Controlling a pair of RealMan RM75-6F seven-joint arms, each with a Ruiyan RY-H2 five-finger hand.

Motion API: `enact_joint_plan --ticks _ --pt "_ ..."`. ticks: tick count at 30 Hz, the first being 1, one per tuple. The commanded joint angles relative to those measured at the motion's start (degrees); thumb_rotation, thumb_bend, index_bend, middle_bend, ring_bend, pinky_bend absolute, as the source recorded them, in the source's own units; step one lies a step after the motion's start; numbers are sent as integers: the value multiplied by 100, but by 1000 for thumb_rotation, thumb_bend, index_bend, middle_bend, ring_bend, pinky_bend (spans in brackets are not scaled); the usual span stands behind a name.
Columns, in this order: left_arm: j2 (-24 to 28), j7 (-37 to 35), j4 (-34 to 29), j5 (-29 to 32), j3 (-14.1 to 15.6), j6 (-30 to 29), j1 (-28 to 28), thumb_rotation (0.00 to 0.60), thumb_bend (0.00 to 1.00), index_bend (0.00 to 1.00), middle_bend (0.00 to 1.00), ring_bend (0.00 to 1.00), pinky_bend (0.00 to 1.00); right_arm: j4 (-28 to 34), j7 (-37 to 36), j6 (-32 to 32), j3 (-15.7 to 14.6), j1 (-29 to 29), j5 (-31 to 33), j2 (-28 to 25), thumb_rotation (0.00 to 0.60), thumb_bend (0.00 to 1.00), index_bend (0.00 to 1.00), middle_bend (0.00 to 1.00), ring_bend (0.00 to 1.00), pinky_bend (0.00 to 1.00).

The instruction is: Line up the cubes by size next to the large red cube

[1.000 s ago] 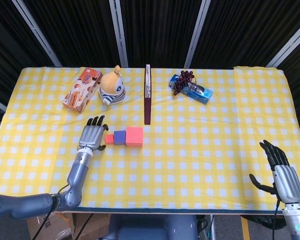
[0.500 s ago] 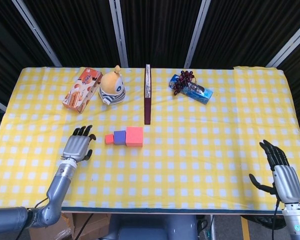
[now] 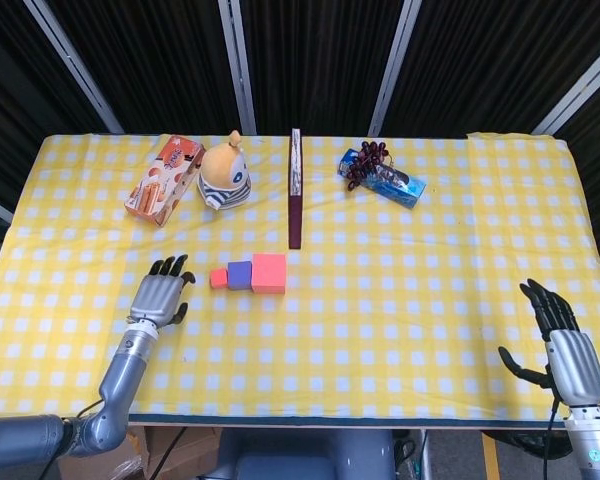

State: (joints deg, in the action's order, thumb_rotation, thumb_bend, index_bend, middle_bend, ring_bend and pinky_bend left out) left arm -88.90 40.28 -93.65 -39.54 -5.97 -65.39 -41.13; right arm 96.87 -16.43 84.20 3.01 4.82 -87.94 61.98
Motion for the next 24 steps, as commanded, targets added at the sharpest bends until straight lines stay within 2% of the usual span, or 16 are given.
enact_joint_plan --ticks 1,8,24 --pt "-65 57 84 43 -31 10 -43 600 490 275 0 0 76 0 -7 -2 -3 -1 -2 0 600 364 0 0 0 11" --pt "-329 223 329 263 -119 86 -175 600 490 275 0 0 76 5 2 14 -2 -2 -21 1 600 365 0 0 0 11" --pt "-702 379 624 299 -272 39 -359 600 489 264 0 0 76 -1 -41 31 9 -1 -28 5 600 365 0 0 0 11"
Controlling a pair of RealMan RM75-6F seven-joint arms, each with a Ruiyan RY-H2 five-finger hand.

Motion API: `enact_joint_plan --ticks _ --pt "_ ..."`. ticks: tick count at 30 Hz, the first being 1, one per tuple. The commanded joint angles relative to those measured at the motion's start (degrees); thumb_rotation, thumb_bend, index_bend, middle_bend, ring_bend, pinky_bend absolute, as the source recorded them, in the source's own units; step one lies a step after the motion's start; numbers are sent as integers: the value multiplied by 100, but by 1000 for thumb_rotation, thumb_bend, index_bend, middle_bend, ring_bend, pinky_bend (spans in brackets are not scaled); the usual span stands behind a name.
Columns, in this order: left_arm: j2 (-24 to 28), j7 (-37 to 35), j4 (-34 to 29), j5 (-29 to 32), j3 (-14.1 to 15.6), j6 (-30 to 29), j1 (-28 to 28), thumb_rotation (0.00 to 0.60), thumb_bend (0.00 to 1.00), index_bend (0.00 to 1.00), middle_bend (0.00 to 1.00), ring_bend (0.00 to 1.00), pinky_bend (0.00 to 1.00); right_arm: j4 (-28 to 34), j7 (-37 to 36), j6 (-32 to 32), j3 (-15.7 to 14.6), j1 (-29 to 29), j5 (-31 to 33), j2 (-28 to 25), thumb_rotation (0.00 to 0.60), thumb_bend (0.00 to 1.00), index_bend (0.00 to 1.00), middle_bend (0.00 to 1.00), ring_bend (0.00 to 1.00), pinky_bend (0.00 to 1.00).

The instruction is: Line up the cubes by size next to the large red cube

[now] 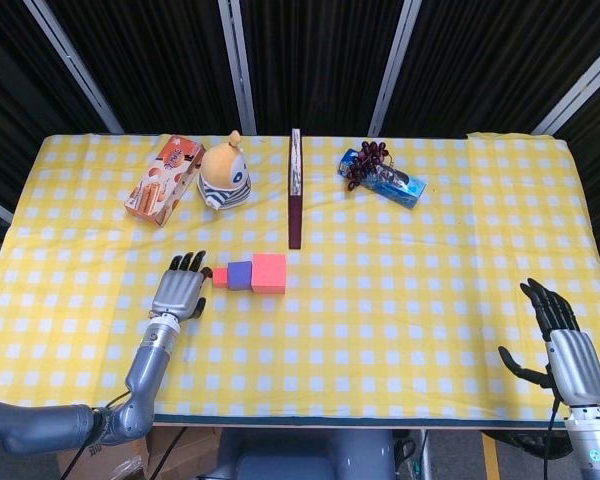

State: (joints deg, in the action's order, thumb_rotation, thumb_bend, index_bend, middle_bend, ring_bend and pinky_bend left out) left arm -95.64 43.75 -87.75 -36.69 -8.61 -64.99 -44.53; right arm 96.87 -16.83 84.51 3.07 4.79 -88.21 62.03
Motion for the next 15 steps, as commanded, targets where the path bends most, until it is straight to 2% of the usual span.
enact_joint_plan --ticks 1,15 --pt "-41 42 48 27 -13 2 -25 600 489 263 0 0 76 0 -1 0 0 1 -2 -1 600 365 0 0 0 11" --pt "-249 92 251 74 -80 40 -107 600 489 262 0 0 76 7 2 -5 -2 3 -3 -4 600 365 0 0 0 11"
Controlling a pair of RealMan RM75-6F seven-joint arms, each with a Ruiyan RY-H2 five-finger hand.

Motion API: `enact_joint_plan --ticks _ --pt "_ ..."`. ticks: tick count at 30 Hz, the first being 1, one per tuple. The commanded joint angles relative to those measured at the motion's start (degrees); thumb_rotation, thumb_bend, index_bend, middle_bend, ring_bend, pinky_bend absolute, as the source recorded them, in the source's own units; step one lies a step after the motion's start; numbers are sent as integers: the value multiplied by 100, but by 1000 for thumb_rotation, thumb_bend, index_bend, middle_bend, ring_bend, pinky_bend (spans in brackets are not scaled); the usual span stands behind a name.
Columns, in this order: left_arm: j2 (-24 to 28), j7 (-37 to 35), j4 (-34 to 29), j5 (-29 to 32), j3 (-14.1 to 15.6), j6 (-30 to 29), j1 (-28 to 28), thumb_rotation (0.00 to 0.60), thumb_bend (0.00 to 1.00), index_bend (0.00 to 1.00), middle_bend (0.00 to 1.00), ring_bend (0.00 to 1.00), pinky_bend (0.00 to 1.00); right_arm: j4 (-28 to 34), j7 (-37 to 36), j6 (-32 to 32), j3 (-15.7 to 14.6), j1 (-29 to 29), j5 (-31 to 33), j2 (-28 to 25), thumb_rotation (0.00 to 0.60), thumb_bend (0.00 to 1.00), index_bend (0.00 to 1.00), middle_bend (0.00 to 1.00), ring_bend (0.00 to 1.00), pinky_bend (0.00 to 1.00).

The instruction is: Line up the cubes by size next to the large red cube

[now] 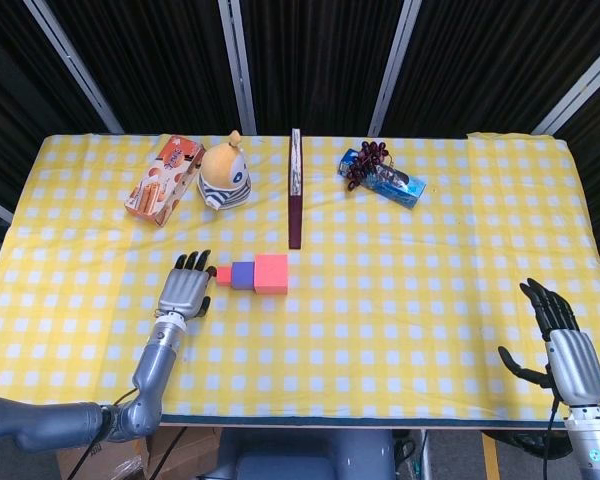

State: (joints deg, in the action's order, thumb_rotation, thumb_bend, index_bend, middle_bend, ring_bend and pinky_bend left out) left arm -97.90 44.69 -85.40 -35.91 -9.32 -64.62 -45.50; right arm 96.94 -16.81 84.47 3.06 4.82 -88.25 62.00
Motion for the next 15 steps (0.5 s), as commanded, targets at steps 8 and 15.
enact_joint_plan --ticks 8,15 --pt "-43 -16 19 -50 13 -16 12 600 489 262 0 0 76 0 -14 0 2 -1 5 -10 600 365 0 0 0 11" --pt "288 -26 -326 -163 162 -154 177 600 489 262 0 0 76 -12 -26 3 -2 -6 5 -11 600 365 0 0 0 11"
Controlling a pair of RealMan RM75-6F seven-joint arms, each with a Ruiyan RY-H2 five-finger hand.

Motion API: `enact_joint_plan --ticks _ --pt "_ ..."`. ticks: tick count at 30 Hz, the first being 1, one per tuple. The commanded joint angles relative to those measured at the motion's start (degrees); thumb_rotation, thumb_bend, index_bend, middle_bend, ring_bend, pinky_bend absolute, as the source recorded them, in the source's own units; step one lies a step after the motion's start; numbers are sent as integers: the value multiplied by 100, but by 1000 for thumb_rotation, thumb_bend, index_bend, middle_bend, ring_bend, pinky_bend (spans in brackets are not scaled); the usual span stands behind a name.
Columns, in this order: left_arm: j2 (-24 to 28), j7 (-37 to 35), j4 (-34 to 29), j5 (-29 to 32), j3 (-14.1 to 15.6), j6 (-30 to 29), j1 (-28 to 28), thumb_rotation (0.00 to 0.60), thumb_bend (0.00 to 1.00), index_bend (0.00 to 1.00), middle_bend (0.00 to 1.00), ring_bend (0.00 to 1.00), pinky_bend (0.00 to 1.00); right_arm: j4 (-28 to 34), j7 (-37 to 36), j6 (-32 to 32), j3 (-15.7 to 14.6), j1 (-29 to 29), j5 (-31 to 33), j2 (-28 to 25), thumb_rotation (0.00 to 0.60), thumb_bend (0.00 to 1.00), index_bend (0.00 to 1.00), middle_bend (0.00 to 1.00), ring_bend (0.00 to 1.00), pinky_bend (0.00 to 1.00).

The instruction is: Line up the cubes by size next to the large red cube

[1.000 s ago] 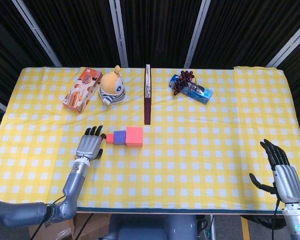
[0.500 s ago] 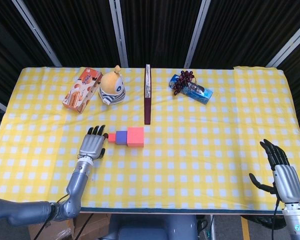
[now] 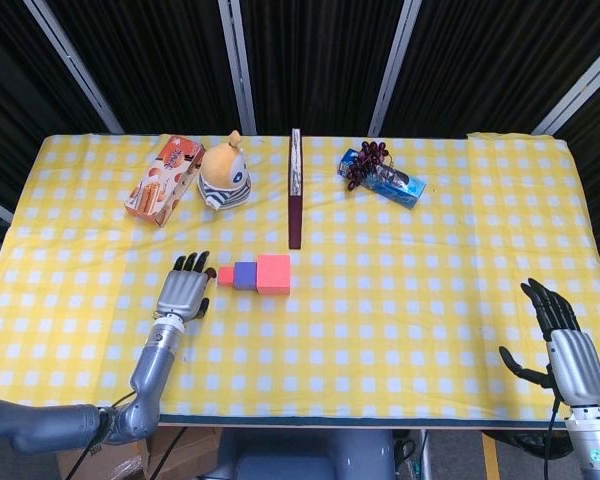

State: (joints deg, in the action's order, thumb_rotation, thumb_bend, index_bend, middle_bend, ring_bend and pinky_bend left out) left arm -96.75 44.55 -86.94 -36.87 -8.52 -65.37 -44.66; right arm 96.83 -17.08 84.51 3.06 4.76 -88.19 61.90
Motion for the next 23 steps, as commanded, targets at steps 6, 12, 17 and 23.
enact_joint_plan --ticks 6,12,17,23 --pt "892 -432 -839 -624 323 -480 523 600 365 200 0 0 76 -12 33 -5 11 -6 41 -12 600 365 0 0 0 11" --pt "1676 -1341 -1396 -1724 726 -1156 1221 600 260 22 0 0 74 1 137 3 31 -14 92 -7 600 365 0 0 0 11" --pt "2261 -2172 -1534 -2859 1343 -1985 1994 600 182 0 0 0 40 31 348 -37 52 -15 205 10 600 365 0 0 0 11" --pt "2632 -2703 -1332 -3646 1728 -2532 2546 600 132 0 0 0 10 79 567 -72 95 -28 380 25 600 365 0 0 0 10"
